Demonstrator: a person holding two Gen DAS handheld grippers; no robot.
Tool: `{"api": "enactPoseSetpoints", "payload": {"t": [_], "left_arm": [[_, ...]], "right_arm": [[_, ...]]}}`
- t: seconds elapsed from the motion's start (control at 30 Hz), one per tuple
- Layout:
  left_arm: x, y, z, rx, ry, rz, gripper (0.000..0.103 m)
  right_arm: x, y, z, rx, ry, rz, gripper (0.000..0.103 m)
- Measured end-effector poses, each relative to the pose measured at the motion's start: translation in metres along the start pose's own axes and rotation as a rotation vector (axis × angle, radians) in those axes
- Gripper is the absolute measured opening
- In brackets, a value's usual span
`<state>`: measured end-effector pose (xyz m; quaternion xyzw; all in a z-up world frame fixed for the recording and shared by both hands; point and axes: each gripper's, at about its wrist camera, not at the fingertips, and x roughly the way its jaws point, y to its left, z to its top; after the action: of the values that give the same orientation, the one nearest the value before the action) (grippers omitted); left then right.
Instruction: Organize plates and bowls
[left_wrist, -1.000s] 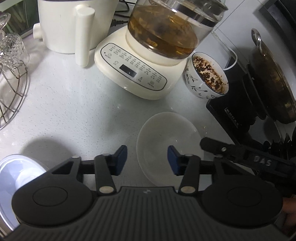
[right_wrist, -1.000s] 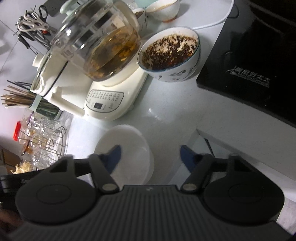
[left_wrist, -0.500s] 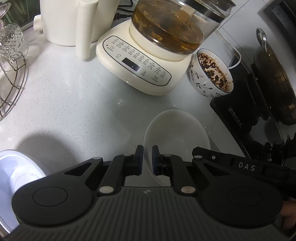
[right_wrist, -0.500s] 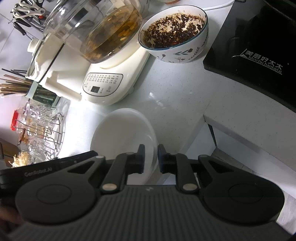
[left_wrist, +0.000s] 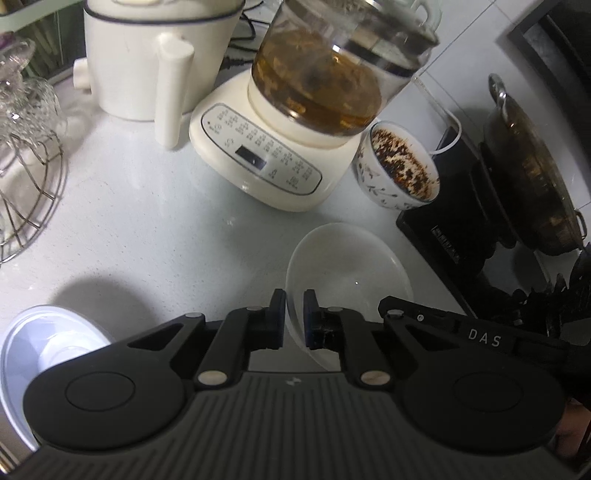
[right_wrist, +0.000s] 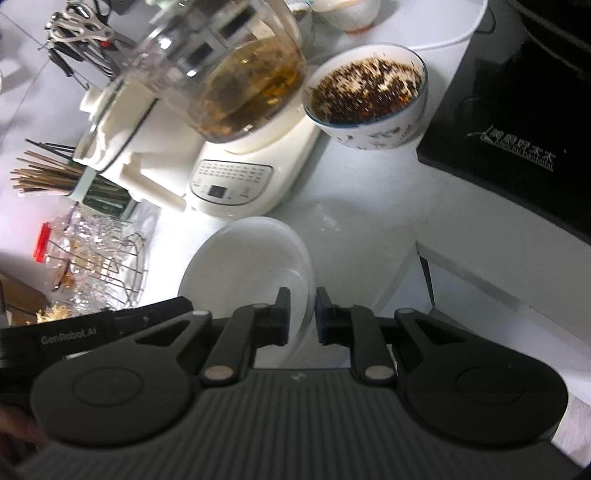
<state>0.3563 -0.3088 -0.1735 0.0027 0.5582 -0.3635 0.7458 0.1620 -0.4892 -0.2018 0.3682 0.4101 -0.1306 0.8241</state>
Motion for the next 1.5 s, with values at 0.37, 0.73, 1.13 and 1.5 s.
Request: {"api": "enactPoseSetpoints", "payload": {"t": [0.37, 0.73, 1.13, 1.5], "left_arm": [[-0.053, -0.002, -0.004, -0.014, -0.062, -0.011, 0.012], [-0.093, -0.007, -0.009, -0.015, -0.115, -0.016, 0.013], [-0.124, 0.004, -0.025, -0.065, -0.184, 0.016, 0.013], [-0.156, 0.026, -0.047, -0.147, -0.262, 0.073, 0.013]], "right_arm": [[-0.032, 0.03, 0.0, -0.073, -0.048, 0.027, 0.016], [-0.057, 0.051, -0.001, -0.114, -0.083, 0.059, 0.017], [-0.069, 0.076, -0.003, -0.181, -0.104, 0.119, 0.017], [-0.065, 0.11, -0.01, -0.284, -0.085, 0.178, 0.017]]}}
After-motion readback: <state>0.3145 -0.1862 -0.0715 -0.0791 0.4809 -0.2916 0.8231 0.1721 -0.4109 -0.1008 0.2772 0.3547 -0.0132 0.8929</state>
